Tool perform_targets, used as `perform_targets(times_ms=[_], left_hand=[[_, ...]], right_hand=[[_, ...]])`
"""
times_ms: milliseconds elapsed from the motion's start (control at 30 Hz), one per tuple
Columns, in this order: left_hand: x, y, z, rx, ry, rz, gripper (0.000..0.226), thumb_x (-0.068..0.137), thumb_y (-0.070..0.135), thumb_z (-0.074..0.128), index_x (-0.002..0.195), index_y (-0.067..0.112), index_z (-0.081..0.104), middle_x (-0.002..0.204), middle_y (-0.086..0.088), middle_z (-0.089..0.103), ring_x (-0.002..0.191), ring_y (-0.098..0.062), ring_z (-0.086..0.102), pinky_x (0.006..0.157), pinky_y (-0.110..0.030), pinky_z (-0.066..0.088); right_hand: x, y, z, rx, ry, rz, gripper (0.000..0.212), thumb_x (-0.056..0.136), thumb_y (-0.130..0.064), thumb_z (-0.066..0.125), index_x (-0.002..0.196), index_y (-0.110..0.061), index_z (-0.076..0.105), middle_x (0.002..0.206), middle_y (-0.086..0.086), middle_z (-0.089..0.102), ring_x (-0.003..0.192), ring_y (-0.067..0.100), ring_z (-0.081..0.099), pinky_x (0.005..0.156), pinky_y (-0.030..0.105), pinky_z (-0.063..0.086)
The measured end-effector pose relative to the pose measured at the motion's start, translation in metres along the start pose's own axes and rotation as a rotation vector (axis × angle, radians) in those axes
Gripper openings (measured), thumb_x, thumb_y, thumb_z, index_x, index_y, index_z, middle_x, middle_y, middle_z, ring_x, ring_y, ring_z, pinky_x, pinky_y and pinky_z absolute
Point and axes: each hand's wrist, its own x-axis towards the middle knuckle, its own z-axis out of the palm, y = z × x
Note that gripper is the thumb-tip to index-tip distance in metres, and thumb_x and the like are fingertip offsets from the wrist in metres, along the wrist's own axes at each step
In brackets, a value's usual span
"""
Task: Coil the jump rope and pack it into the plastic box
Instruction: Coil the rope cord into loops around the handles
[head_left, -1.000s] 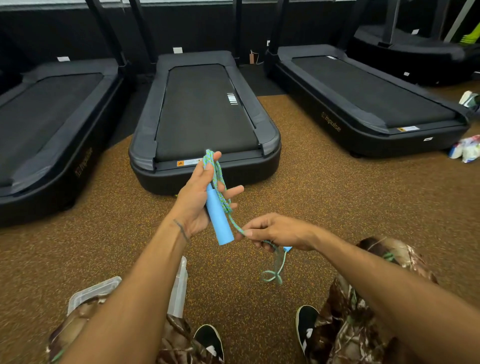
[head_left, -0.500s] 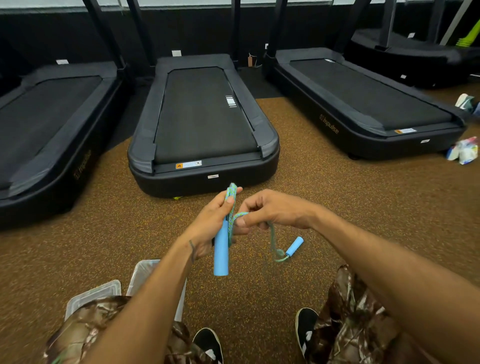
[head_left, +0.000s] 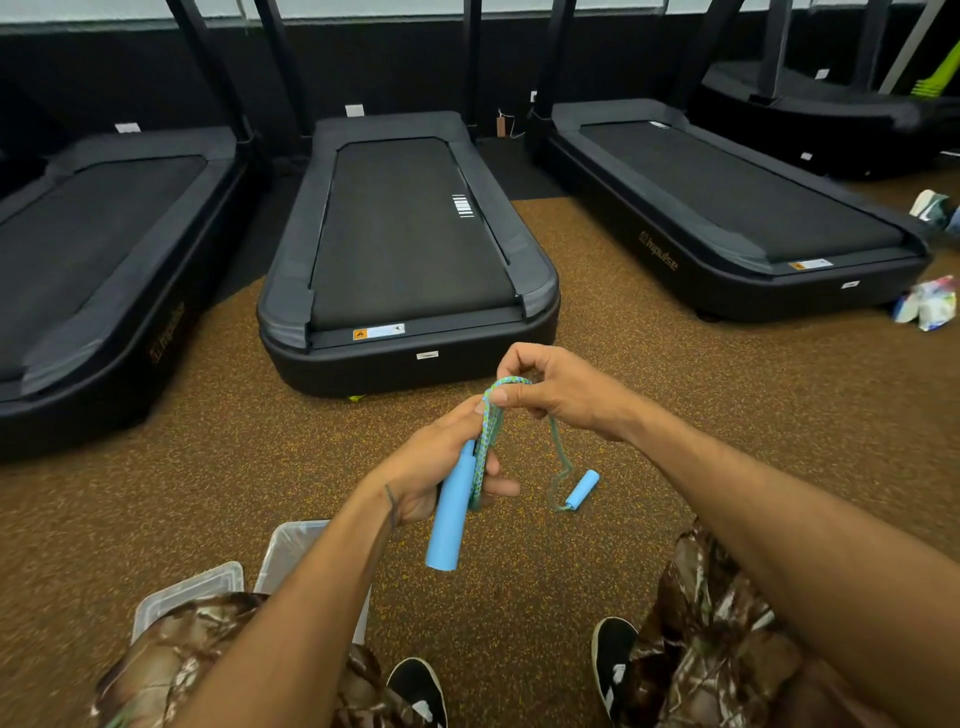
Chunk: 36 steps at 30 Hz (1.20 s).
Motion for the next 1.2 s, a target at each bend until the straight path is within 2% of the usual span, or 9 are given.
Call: perform_targets(times_ms=[100, 200, 333, 433, 533, 767, 933, 1033, 1200], left_hand=[[-0.002, 0.002, 0.000, -0.037, -0.028, -0.018, 0.026, 0.103, 0.042, 0.042, 0.125, 0.050, 0.053, 0.068, -0.012, 0.060, 0.076, -0.037, 0.072, 0.104, -0.069, 0.038], [-0.003, 0.004, -0.001, -0.038, -0.068, -0.037, 0.034, 0.101, 0.045, 0.045, 0.135, 0.048, 0.049, 0.068, -0.012, 0.058, 0.073, -0.037, 0.072, 0.101, -0.067, 0.039], [-0.004, 0.004, -0.002, -0.030, -0.092, -0.041, 0.036, 0.102, 0.044, 0.045, 0.138, 0.046, 0.049, 0.068, -0.012, 0.055, 0.068, -0.035, 0.071, 0.099, -0.065, 0.041], [-0.002, 0.002, -0.003, -0.042, -0.106, -0.040, 0.037, 0.102, 0.044, 0.046, 0.139, 0.042, 0.049, 0.070, -0.014, 0.054, 0.066, -0.033, 0.069, 0.091, -0.060, 0.045], [-0.003, 0.003, -0.001, -0.056, -0.118, -0.032, 0.038, 0.101, 0.044, 0.048, 0.138, 0.034, 0.051, 0.069, -0.014, 0.053, 0.061, -0.030, 0.064, 0.084, -0.053, 0.046], [-0.007, 0.009, 0.000, -0.060, -0.148, 0.000, 0.039, 0.097, 0.042, 0.053, 0.135, 0.033, 0.055, 0.069, -0.012, 0.053, 0.059, -0.028, 0.061, 0.096, -0.063, 0.041], [-0.014, 0.012, 0.002, -0.116, -0.185, 0.055, 0.029, 0.096, 0.038, 0.053, 0.122, 0.035, 0.067, 0.066, -0.010, 0.049, 0.052, -0.023, 0.056, 0.088, -0.058, 0.048], [-0.013, 0.013, 0.001, -0.144, -0.192, 0.084, 0.030, 0.098, 0.038, 0.052, 0.126, 0.032, 0.061, 0.067, -0.010, 0.046, 0.052, -0.021, 0.053, 0.086, -0.061, 0.050], [-0.012, 0.020, 0.002, -0.163, -0.164, 0.138, 0.028, 0.097, 0.041, 0.052, 0.118, 0.024, 0.058, 0.066, -0.007, 0.048, 0.052, -0.021, 0.054, 0.087, -0.066, 0.048]], right_hand=[[0.000, 0.003, -0.001, 0.011, 0.021, 0.043, 0.022, 0.093, -0.018, 0.067, 0.097, 0.001, 0.055, 0.081, 0.012, 0.056, 0.061, 0.015, 0.047, 0.056, 0.027, 0.041], [-0.001, 0.006, -0.001, 0.048, 0.003, 0.090, 0.014, 0.099, -0.021, 0.057, 0.100, -0.008, 0.052, 0.084, 0.008, 0.058, 0.061, 0.013, 0.052, 0.058, 0.026, 0.043], [-0.001, 0.007, 0.000, 0.161, -0.022, 0.138, 0.008, 0.103, -0.020, 0.049, 0.101, -0.013, 0.051, 0.078, 0.000, 0.055, 0.059, 0.010, 0.052, 0.059, 0.025, 0.044], [0.002, 0.009, 0.001, 0.271, -0.033, 0.169, 0.008, 0.103, -0.020, 0.050, 0.098, -0.016, 0.054, 0.073, -0.002, 0.054, 0.062, 0.011, 0.051, 0.063, 0.026, 0.045], [0.004, 0.010, 0.000, 0.322, -0.021, 0.200, 0.010, 0.102, -0.017, 0.050, 0.099, -0.015, 0.059, 0.076, 0.001, 0.055, 0.063, 0.010, 0.050, 0.063, 0.027, 0.047], [0.003, 0.005, -0.001, 0.404, 0.005, 0.204, 0.017, 0.104, -0.011, 0.044, 0.095, -0.012, 0.059, 0.073, 0.003, 0.059, 0.062, 0.012, 0.049, 0.058, 0.023, 0.048], [-0.001, 0.004, -0.002, 0.372, -0.024, 0.217, 0.020, 0.103, -0.017, 0.048, 0.096, -0.014, 0.066, 0.076, -0.003, 0.066, 0.056, 0.009, 0.049, 0.058, 0.023, 0.046], [-0.007, 0.004, 0.001, 0.458, -0.036, 0.256, 0.026, 0.104, -0.022, 0.046, 0.095, -0.016, 0.069, 0.080, -0.003, 0.070, 0.056, 0.011, 0.047, 0.060, 0.027, 0.043], [-0.004, 0.006, 0.002, 0.596, -0.070, 0.215, 0.023, 0.101, -0.019, 0.048, 0.103, -0.020, 0.071, 0.083, 0.000, 0.071, 0.052, 0.009, 0.046, 0.062, 0.029, 0.037]])
